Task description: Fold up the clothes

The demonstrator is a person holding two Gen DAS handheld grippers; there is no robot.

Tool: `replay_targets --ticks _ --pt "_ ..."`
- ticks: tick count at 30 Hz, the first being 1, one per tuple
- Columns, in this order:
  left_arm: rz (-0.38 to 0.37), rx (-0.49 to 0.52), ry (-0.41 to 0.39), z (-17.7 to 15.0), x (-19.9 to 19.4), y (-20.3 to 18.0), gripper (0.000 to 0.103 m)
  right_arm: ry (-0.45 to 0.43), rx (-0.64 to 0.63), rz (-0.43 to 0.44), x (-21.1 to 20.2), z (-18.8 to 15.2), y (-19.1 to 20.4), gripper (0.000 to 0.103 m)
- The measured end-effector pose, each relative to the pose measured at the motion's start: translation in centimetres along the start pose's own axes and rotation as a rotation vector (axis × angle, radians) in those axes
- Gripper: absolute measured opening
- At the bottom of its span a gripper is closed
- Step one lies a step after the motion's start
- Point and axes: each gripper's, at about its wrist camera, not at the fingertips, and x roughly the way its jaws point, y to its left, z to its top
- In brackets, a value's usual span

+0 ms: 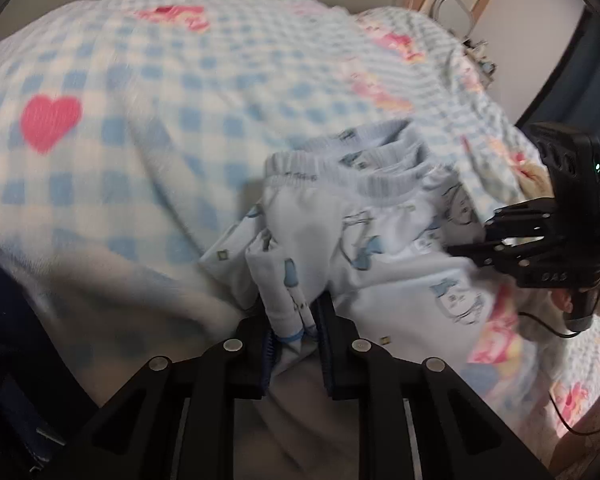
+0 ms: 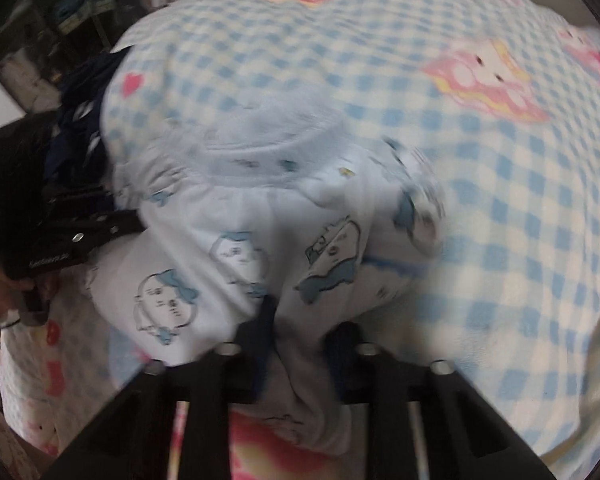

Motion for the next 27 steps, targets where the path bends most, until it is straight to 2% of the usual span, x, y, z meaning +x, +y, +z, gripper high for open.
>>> replay_targets --ticks 3,5,6,9,10,13,15,17,20,23,27 --pt "-0.012 0.008 -0.034 0.4 -1.4 -0.6 0.009 -0.055 -0.015 0.022 -2.2 -0.1 0.6 0.012" --pt "0.031 0.003 -0.028 0.4 -1.4 -0.1 0.009 -0.07 -0.01 0.022 -3.2 -0.4 0.0 0.013" --pt "0.05 -0.004 -0.008 0.3 -1.1 0.3 0.01 -0.069 -0.007 -0.004 -3.1 -0.4 -0.4 0.015" --pt "0.06 -0.012 0.054 0.2 0.0 0.8 0.013 0.003 0.055 -0.038 -0.5 0.1 -1.7 0.031" --pt "0.058 -0.006 0.063 0.3 0.3 0.6 0.013 0.022 0.083 -0.025 0.7 0.1 -1.9 0.042" --pt "0.027 0.033 0.065 0.5 0.7 -0.5 0.011 0.037 0.131 0.024 2.0 -0.2 -2.6 0.044" --pt "-0.007 0.048 0.055 0.6 0.4 -1.3 0.01 0.041 0.067 0.085 1.4 -0.1 -1.6 0.018" --pt "-0.057 0.041 0.029 0.9 -0.7 -1.8 0.009 -0.009 0.001 0.085 -0.3 -0.2 -0.4 0.013" --pt "-0.126 0.039 0.007 1.9 -2.6 -3.0 0.008 -0.081 0.008 0.132 -3.6 0.0 -0.3 0.012" --pt "-0.187 0.046 -0.01 3.1 -4.4 -4.3 0.008 -0.135 0.029 0.14 -7.3 0.1 -1.3 0.012" --pt "-0.275 0.122 0.032 7.1 -4.9 -8.4 0.008 -0.181 0.047 0.104 -11.4 -0.3 -2.5 0.012"
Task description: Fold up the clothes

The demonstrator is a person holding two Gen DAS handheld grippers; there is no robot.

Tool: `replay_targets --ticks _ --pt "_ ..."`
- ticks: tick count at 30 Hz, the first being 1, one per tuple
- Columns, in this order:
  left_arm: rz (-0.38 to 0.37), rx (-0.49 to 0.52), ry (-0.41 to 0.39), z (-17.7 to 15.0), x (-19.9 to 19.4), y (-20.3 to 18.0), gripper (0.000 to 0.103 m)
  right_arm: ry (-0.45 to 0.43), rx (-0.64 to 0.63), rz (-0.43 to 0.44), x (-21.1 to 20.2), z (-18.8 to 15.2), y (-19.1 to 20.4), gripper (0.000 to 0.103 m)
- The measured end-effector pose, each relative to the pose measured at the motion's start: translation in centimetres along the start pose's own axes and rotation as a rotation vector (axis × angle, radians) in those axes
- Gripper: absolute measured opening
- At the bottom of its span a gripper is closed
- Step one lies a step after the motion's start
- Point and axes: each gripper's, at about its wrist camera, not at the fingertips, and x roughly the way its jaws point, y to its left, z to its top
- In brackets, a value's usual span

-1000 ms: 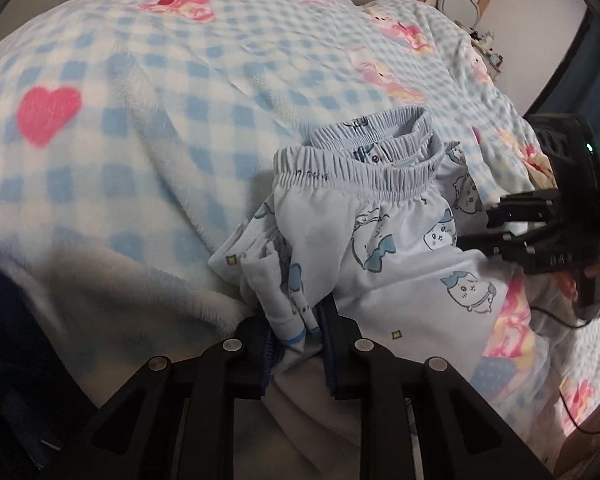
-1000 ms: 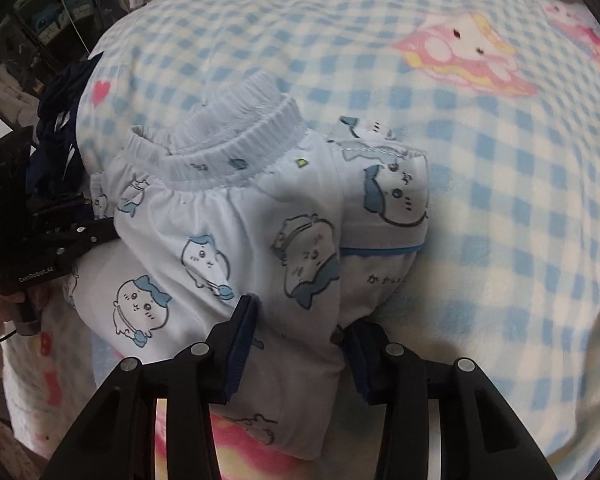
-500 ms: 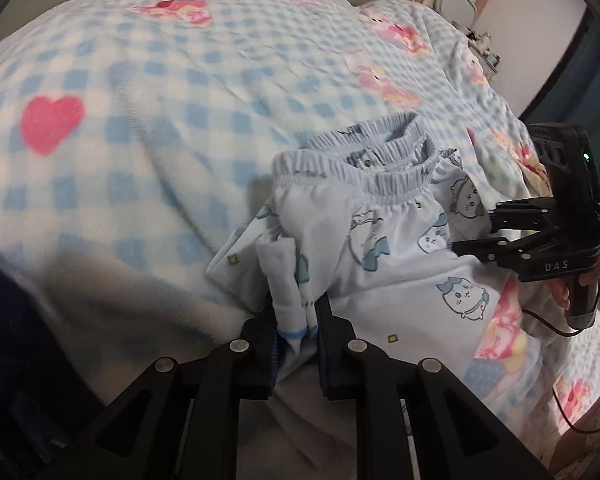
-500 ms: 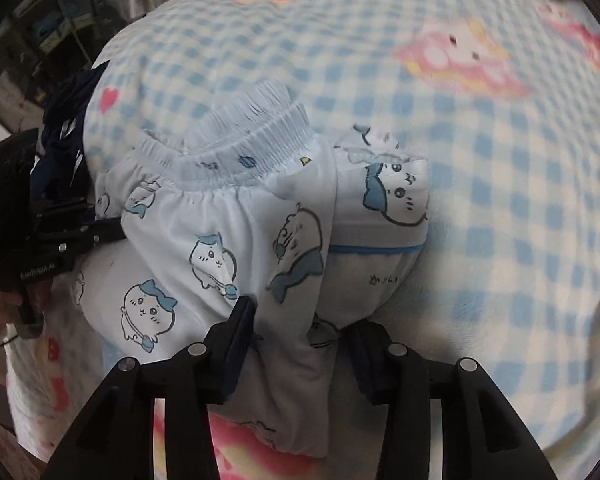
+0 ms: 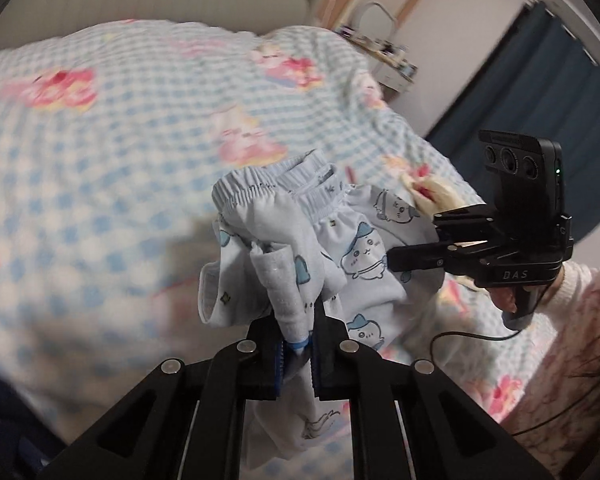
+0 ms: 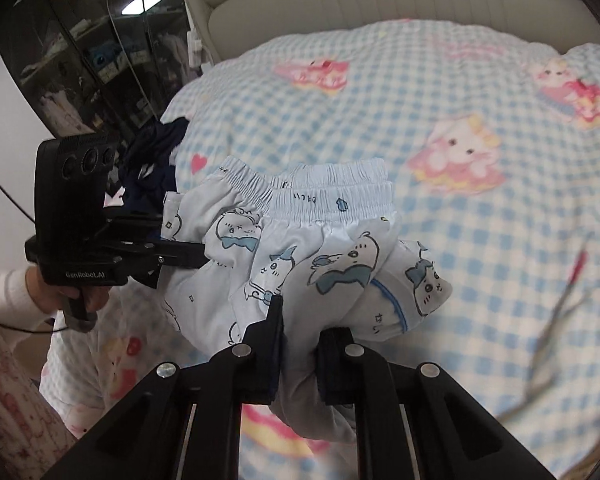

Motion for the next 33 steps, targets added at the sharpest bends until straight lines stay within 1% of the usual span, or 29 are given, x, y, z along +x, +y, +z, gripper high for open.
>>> replay_targets --ticks 3,4,8,11,14,17,19,20,22,23,24,25,26,27,29,30,32,33 --pt "-0.083 0.059 0.051 4.2 1.9 -3.1 0.008 -0.047 0.038 -0.04 -2.9 -0.1 -0.5 0.012" --pt "-0.109 0.088 0.075 5.4 3.1 -4.4 0.008 -0.072 0.073 -0.056 -3.2 -0.1 -0.6 0.012" --pt "-0.206 0.211 0.153 10.2 7.8 -11.0 0.008 -0.162 0.226 -0.152 -8.2 -2.1 -3.4 0.012" --pt "-0.289 0.296 0.174 13.1 10.9 -16.2 0.008 -0.219 0.312 -0.244 -13.7 -4.4 -6.0 0.012" --pt "-0.387 0.369 0.174 15.6 13.9 -21.2 0.008 -0.278 0.404 -0.35 -18.7 -6.7 -7.6 0.012" --pt "-0.476 0.416 0.177 17.6 17.7 -25.8 0.008 -0.319 0.513 -0.451 -23.1 -10.0 -9.5 0.012" --pt "-0.508 0.461 0.206 18.0 21.3 -28.2 0.008 -0.346 0.586 -0.519 -26.0 -12.2 -10.8 0.012" --pt "-0.514 0.475 0.225 18.0 23.4 -29.1 0.008 -0.34 0.617 -0.55 -26.6 -13.5 -11.6 0.012" --pt "-0.513 0.456 0.294 17.6 28.4 -29.7 0.008 -0.282 0.672 -0.641 -26.3 -16.3 -13.6 0.015" --pt "-0.479 0.446 0.324 17.2 31.0 -29.7 0.008 -0.24 0.692 -0.687 -25.4 -17.8 -14.8 0.015" --pt "-0.429 0.435 0.35 16.8 33.3 -29.5 0.008 -0.187 0.715 -0.726 -24.3 -19.4 -16.1 0.016" --pt "-0.381 0.416 0.382 16.4 35.4 -29.0 0.008 -0.166 0.74 -0.721 -23.5 -20.5 -16.8 0.02" --pt "-0.355 0.409 0.391 16.0 36.4 -28.7 0.008 -0.145 0.766 -0.714 -22.8 -21.5 -17.5 0.021" --pt "-0.349 0.412 0.377 15.7 36.1 -28.4 0.008 -0.125 0.792 -0.707 -22.1 -22.6 -18.2 0.022" --pt "-0.337 0.419 0.349 15.2 35.6 -27.8 0.009 -0.085 0.843 -0.693 -20.7 -24.8 -19.5 0.028" --pt "-0.318 0.442 0.322 15.0 34.8 -27.7 0.009 -0.106 0.823 -0.709 -21.1 -24.8 -19.1 0.029" --pt "-0.257 0.518 0.241 14.8 31.9 -28.3 0.009 -0.136 0.77 -0.785 -22.5 -24.2 -18.2 0.035" --pt "-0.247 0.544 0.202 14.9 30.5 -28.6 0.009 -0.161 0.754 -0.811 -23.2 -23.8 -17.7 0.035"
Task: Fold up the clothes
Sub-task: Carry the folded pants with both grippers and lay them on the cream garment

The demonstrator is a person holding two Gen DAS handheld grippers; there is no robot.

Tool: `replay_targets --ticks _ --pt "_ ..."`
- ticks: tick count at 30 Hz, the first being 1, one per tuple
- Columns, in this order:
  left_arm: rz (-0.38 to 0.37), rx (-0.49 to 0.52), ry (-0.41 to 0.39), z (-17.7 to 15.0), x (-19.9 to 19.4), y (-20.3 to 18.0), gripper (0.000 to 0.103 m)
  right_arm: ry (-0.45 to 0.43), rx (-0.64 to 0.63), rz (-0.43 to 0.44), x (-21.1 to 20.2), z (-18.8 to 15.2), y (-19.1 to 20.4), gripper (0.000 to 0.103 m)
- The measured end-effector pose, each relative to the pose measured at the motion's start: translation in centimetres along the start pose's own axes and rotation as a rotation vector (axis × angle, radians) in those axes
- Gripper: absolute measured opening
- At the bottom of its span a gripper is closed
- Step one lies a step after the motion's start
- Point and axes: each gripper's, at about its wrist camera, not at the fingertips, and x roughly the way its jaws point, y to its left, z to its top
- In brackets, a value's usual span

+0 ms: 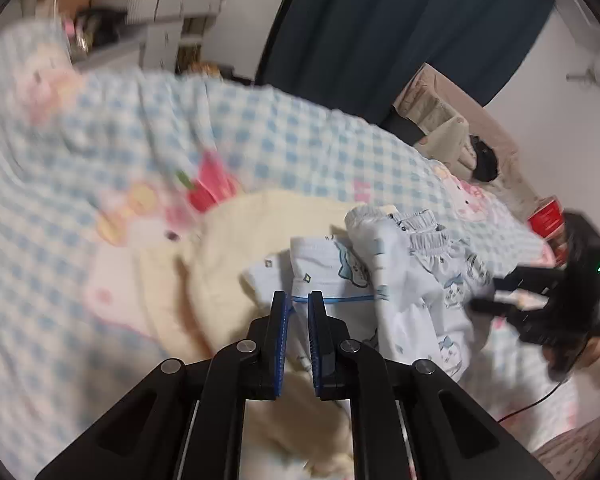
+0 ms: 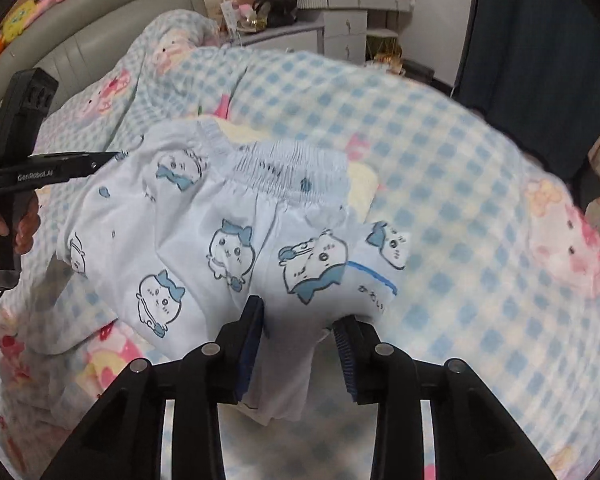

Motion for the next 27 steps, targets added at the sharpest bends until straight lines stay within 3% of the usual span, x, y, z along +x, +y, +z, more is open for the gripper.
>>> replay_targets --ticks 3,6,8,11,14,17,20,22,27 --pt "-0.049 0.081 -0.081 0.7 -2.0 -1.6 0.009 -0.104 -0.017 -0.037 -2.2 1.1 0.6 0.036" --pt "-0.136 0.205 -0.1 1.1 -1.4 -5.4 0.009 -0.189 -0.045 -0.109 -3.3 1.7 1.9 0.036" --pt "-0.154 0.245 -0.071 0.8 1.1 -7.1 0.009 -0.194 -0.06 -0.179 -3.0 1.7 2.4 0.036" --pt "-0.091 0.251 0.017 -0.4 5.0 -6.2 0.009 -0.141 -0.085 -0.272 -2.2 0.5 1.2 0.036" --pt "-0.073 0.19 0.048 -1.3 6.1 -4.4 0.009 -0.035 -0.014 -0.267 -0.7 -0.8 -1.5 0.036" --pt "-0.131 0.11 -0.015 -1.2 4.0 -3.2 0.009 -0.106 0.04 -0.211 -2.0 -0.9 -2.6 0.036" --pt "-0.179 0.124 -0.088 -0.6 2.1 -4.3 0.009 -0.193 -0.086 -0.12 -2.4 0.3 0.7 0.036" --pt "-0.161 0.154 -0.063 -0.5 3.0 -4.9 0.009 -0.201 -0.159 -0.043 -1.3 1.1 3.1 0.036" --pt "-0.078 0.155 0.032 -2.0 6.2 -3.9 0.009 -0.069 -0.199 -0.094 3.9 1.1 4.5 0.036"
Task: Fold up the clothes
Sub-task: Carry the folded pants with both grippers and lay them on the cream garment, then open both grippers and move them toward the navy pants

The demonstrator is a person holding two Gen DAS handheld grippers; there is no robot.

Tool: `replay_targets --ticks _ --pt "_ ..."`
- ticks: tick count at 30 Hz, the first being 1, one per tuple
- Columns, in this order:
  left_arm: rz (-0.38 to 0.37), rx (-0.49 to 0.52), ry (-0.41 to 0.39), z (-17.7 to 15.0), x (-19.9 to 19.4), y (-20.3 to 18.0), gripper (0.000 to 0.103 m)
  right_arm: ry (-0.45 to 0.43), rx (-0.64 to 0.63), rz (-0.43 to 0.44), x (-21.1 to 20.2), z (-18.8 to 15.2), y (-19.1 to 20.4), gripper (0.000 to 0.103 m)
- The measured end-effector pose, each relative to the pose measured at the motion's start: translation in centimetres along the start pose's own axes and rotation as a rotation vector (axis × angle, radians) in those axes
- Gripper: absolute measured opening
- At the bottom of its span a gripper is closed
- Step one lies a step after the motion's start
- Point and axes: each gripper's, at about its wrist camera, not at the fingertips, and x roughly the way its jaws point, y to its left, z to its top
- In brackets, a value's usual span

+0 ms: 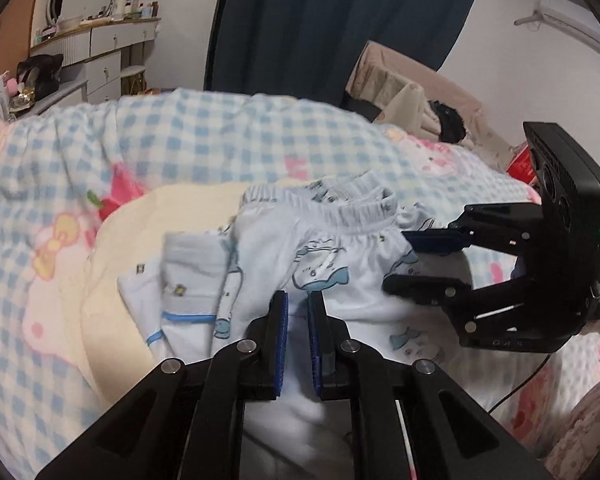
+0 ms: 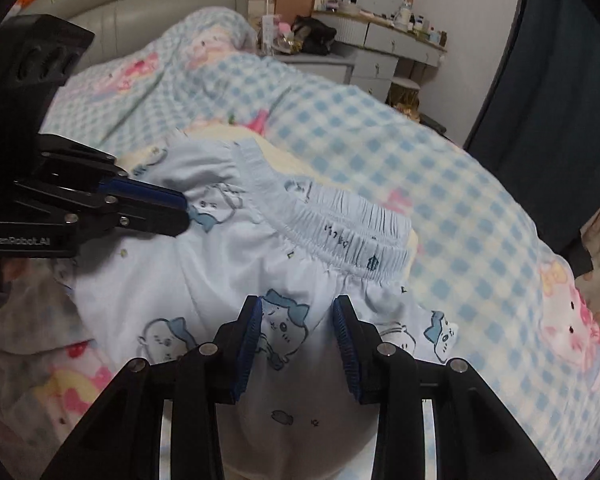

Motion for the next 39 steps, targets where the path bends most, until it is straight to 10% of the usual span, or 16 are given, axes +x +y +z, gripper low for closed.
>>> replay_targets --ticks 9,11,13,21,30,39 --pt "0.136 0.009 -0.058 -0.7 -3.7 -0.2 0.02 0.082 0.099 -0.07 -0.5 0.8 -1.4 0.039" --pt "0.124 0.039 -0.086 -0.1 -3.8 -1.6 0.075 0.068 0.106 -0.101 -1.4 1.3 -1.4 0.045" --pt "0.091 0.077 -0.125 0.5 -3.5 -3.2 0.091 0.045 0.098 -0.128 -2.2 1.9 -1.0 0.052" --pt "0.281 0.21 0.023 -1.0 0.2 -2.5 0.087 0.085 0.092 -0.128 1.3 0.7 -2.0 0.06" --pt "0.19 -0.024 -0.141 -1.2 -10.4 1.3 0.088 0.004 0.179 -0.11 -2.1 2.0 -3.8 0.074" --pt "0.364 -0.052 -0.152 0.8 -20.2 0.9 0.088 -0.183 0.018 0.061 -9.5 9.6 3.0 0.076"
